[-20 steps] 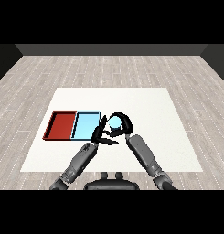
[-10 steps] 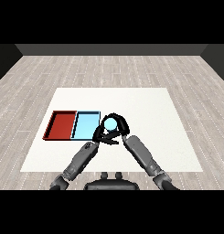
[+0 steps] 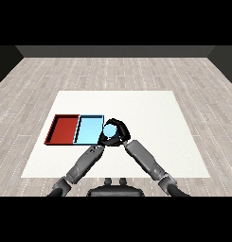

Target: Pick the blue can and put it in the blue box

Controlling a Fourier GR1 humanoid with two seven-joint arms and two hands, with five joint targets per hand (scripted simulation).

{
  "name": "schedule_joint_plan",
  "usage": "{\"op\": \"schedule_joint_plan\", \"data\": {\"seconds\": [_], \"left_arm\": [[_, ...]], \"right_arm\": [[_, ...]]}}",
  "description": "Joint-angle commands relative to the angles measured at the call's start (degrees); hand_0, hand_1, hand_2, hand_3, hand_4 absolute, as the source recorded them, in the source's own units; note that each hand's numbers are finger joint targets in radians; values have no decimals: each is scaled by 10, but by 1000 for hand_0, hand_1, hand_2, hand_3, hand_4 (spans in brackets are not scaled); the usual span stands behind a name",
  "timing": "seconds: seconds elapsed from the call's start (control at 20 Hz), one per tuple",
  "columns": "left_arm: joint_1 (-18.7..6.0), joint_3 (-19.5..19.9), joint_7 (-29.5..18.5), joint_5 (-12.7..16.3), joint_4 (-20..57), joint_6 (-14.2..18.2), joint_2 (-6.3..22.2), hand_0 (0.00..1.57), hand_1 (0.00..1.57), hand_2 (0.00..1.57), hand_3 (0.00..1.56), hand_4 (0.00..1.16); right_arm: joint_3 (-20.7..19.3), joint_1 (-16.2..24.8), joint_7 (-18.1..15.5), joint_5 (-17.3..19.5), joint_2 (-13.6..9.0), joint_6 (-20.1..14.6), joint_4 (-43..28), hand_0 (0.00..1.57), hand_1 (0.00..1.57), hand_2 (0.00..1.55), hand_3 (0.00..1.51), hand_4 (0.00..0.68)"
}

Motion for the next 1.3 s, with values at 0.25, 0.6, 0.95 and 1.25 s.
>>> {"op": "schedule_joint_plan", "data": {"seconds": [0.25, 0.6, 0.95, 1.25], "left_arm": [[-44, -52, 66, -117, 27, 67, 27, 210, 210, 304, 0, 298], [-30, -45, 4, -5, -6, 131, -5, 950, 950, 969, 849, 691], [-11, 10, 11, -25, -10, 55, -6, 831, 831, 881, 738, 666], [11, 18, -33, 25, 5, 23, -6, 1425, 1425, 1347, 1000, 683]], "right_arm": [[73, -17, -34, -33, 3, -53, 27, 1453, 1453, 1464, 1397, 599], [68, -59, -31, -91, 3, -46, 43, 1442, 1442, 1451, 1393, 604], [32, -29, -11, -58, 3, -6, 15, 1432, 1432, 1451, 1392, 588], [47, -3, -30, -112, 3, -14, 1, 1267, 1267, 1371, 1326, 415]]}}
